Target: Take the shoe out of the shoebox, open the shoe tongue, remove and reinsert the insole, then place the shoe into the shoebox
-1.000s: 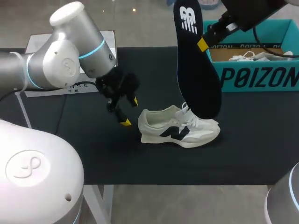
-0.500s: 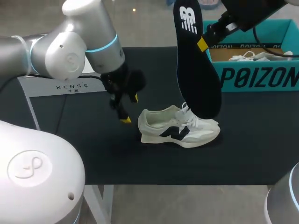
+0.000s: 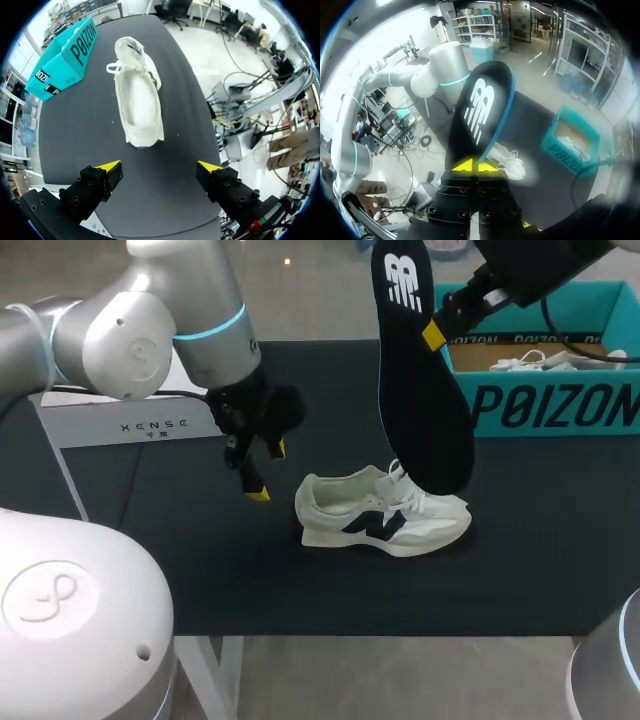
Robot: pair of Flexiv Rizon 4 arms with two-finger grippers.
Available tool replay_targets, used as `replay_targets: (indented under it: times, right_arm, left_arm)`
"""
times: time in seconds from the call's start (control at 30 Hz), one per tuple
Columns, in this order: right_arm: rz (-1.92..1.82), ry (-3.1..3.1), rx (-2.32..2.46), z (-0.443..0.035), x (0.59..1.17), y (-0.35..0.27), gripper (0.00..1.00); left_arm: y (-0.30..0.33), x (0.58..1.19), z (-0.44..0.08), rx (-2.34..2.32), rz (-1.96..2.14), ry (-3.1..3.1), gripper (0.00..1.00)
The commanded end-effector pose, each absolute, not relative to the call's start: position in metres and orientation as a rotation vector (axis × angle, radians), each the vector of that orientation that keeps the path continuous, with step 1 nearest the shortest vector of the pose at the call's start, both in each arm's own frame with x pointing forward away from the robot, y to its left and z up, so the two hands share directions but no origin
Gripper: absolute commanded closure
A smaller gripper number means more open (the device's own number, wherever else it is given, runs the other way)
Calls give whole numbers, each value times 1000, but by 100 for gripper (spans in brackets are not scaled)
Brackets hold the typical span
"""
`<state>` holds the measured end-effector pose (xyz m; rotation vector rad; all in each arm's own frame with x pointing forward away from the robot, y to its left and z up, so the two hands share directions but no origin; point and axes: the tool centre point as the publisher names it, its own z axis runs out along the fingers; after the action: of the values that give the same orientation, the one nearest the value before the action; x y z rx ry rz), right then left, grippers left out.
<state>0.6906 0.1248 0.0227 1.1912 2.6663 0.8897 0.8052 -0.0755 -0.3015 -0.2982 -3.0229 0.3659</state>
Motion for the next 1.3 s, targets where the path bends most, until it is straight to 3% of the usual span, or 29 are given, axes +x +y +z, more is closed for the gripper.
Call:
replay_targets:
  times: [0.03,0.47,1.3]
  right_arm:
    - [886,2669,1192,23,692,126,100]
    - [862,2595,1228,56,675,99,100]
    - [942,2632,1204,42,667,113,100]
  left_arm:
    - [-76,806,-302,-299,364,-3022,0]
    - [-76,806,-302,-299,364,-3022,0]
    - [-81,808,-299,-314,351,-3028,0]
